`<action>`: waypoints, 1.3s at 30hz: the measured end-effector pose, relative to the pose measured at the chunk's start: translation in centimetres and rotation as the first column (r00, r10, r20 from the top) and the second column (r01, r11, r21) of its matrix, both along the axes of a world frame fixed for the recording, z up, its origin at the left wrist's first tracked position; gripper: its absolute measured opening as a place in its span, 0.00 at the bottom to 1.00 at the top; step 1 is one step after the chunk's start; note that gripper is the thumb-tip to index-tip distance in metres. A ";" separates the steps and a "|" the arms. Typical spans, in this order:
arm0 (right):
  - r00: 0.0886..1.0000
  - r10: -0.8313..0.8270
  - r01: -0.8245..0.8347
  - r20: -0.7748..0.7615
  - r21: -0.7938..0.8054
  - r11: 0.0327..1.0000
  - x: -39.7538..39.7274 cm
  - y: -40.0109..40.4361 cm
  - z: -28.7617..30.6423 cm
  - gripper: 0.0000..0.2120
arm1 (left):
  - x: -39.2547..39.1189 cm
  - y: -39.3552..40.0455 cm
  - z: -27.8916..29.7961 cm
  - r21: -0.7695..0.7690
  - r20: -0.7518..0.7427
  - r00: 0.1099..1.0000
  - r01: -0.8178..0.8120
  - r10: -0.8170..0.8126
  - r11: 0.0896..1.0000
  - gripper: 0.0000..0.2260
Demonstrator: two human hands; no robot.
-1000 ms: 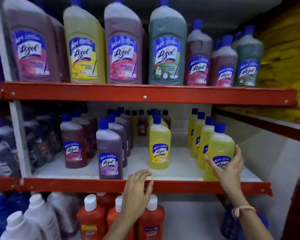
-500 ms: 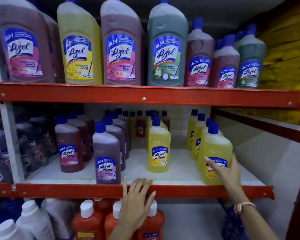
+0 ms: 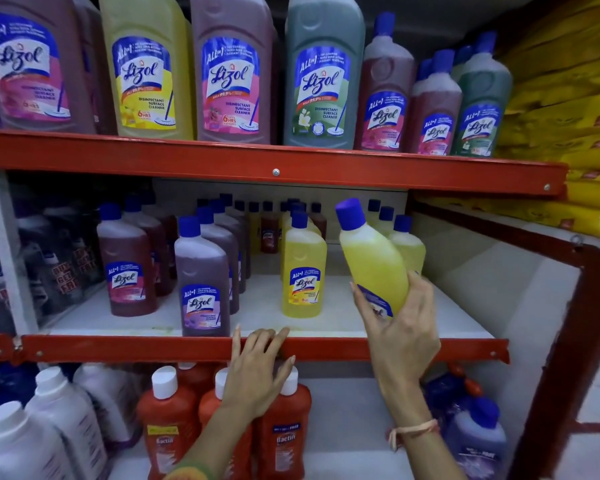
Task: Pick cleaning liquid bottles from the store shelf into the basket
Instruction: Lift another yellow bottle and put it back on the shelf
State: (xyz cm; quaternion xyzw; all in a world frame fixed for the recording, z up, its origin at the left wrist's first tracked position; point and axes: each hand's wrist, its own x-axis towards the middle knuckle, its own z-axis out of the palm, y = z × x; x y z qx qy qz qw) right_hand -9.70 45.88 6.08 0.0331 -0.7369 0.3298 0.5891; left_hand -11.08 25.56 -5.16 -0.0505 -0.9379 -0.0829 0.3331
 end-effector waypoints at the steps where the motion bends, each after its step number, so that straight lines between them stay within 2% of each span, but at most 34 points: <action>1: 1.000 -0.007 0.007 -0.005 0.018 1.000 0.6 -0.2 -0.2 0.31 | 0.0 0.0 0.1 0.001 0.004 1.000 0.002 -0.002 1.000 0.24; 5: 0.997 0.074 -0.074 0.030 -0.007 0.997 1.7 -0.6 0.0 0.34 | 0.1 0.0 -0.1 -0.017 -0.001 1.000 -0.005 0.005 1.000 0.24; 7: 0.977 0.199 -0.192 0.079 -0.089 0.977 1.8 -0.4 0.6 0.34 | 0.1 -0.1 -0.1 -0.019 -0.002 1.000 -0.003 0.003 1.000 0.24; 9: 0.904 0.414 -0.383 0.109 -0.228 0.895 1.6 0.2 1.2 0.35 | 0.1 -0.2 -0.2 -0.024 -0.002 1.000 -0.002 0.002 1.000 0.25; 10: 0.830 0.548 -0.491 0.107 -0.325 0.808 1.4 0.6 1.6 0.37 | 0.0 -0.2 -0.2 -0.026 -0.003 1.000 -0.001 0.001 1.000 0.25; 12: 0.616 0.784 -0.647 0.067 -0.525 0.553 1.2 1.3 2.2 0.42 | 0.1 -0.2 -0.3 -0.033 -0.008 1.000 -0.005 0.005 0.999 0.24; 15: 0.320 0.947 -0.696 -0.043 -0.688 0.204 0.8 1.7 2.5 0.45 | 0.1 -0.3 -0.4 -0.056 0.002 1.000 -0.011 0.011 0.998 0.25; 20: -0.160 0.973 -0.669 -0.168 -0.706 -0.232 -0.1 1.9 1.7 0.43 | 0.0 -0.3 -0.4 -0.079 0.005 1.000 -0.026 0.027 0.997 0.25; 22: -0.339 0.919 -0.651 -0.204 -0.654 -0.385 -0.5 1.6 1.2 0.36 | 0.0 -0.2 -0.4 -0.079 0.014 0.999 -0.031 0.033 0.996 0.25; 25: -0.515 0.838 -0.645 -0.184 -0.561 -0.519 -0.7 0.9 1.0 0.25 | 0.0 -0.3 -0.4 -0.082 0.028 0.999 -0.036 0.038 0.996 0.26; 28: -0.587 0.796 -0.603 -0.149 -0.575 -0.553 -1.3 1.2 1.4 0.25 | 0.0 -0.3 -0.5 -0.081 0.033 0.999 -0.031 0.034 0.996 0.26; 31: -0.561 0.822 -0.613 -0.099 -0.617 -0.493 -2.3 2.0 1.8 0.24 | 0.0 -0.3 -0.4 -0.078 0.036 0.999 -0.030 0.033 0.996 0.26; 33: -0.469 0.882 -0.688 -0.040 -0.610 -0.393 -2.9 2.4 1.5 0.25 | 0.1 -0.3 -0.4 -0.079 0.035 0.999 -0.026 0.029 0.997 0.26; 37: -0.197 0.975 -0.783 0.099 -0.615 -0.096 -4.6 4.9 1.8 0.40 | 0.1 -0.4 -0.5 -0.077 0.037 0.999 -0.018 0.021 0.997 0.26; 39: -0.062 0.983 -0.822 0.172 -0.567 0.047 -5.4 6.0 2.3 0.38 | 0.0 -0.4 -0.5 -0.078 0.030 0.999 -0.020 0.022 0.997 0.26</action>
